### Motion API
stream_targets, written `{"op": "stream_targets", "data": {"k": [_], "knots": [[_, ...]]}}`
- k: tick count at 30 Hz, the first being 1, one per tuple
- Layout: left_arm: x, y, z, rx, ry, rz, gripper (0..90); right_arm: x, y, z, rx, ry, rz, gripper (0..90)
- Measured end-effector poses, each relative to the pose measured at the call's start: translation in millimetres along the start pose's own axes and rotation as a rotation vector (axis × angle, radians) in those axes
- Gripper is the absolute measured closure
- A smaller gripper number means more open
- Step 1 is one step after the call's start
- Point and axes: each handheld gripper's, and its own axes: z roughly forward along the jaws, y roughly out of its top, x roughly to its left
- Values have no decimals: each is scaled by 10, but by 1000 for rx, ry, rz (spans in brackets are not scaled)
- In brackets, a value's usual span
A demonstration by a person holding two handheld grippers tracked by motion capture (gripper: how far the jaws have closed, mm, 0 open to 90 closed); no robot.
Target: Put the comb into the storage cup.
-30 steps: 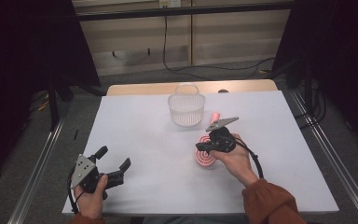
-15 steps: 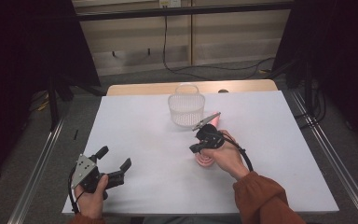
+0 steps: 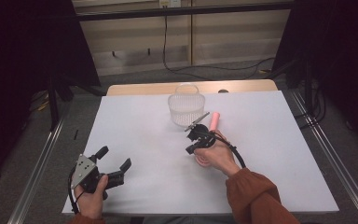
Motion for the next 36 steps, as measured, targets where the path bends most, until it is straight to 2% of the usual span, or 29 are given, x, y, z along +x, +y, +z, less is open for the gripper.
{"op": "stream_targets", "data": {"k": [3,13,36], "knots": [[-1,2,-4,3,-2,6,34,-10,-14,7,7,-7,-7,900],[3,2,-2,2,1,5,34,-92,-62,-31,-13,-38,24,900],[2,1,-3,2,1,2,34,-182,-150,-68,-28,-54,66,900]]}}
